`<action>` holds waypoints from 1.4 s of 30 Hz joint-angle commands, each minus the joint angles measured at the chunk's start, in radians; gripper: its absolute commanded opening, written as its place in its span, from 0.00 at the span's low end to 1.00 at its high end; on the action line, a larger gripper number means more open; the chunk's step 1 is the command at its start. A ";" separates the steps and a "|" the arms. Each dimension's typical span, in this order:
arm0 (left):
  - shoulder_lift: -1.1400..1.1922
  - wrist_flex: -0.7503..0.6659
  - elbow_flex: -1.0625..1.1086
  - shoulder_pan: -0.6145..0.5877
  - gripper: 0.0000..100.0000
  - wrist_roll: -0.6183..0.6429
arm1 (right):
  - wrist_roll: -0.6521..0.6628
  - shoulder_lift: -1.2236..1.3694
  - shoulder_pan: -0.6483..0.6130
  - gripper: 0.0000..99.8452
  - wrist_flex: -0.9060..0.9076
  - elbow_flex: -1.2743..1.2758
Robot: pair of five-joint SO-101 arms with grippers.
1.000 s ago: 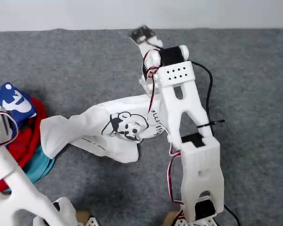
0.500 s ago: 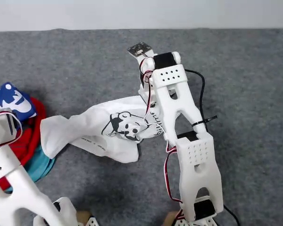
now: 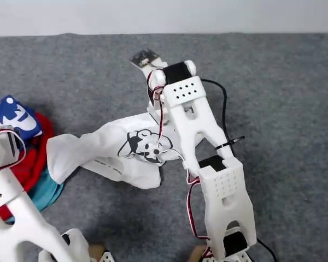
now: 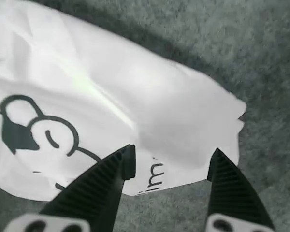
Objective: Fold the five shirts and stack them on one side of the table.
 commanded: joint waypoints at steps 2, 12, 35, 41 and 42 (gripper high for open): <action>-0.005 -0.026 -0.004 0.006 0.20 0.002 | -0.008 0.035 0.041 0.25 0.022 0.014; -0.003 -0.026 -0.002 0.006 0.20 0.002 | -0.006 0.091 0.081 0.11 0.022 0.012; -0.002 -0.028 0.085 0.161 0.20 -0.034 | 0.072 0.022 0.105 0.01 0.033 -0.239; 0.000 -0.133 0.229 0.330 0.20 -0.054 | 0.081 -0.065 0.160 0.01 0.041 -0.235; 0.000 -0.155 0.245 0.344 0.20 -0.054 | 0.100 -0.081 0.171 0.01 0.041 -0.221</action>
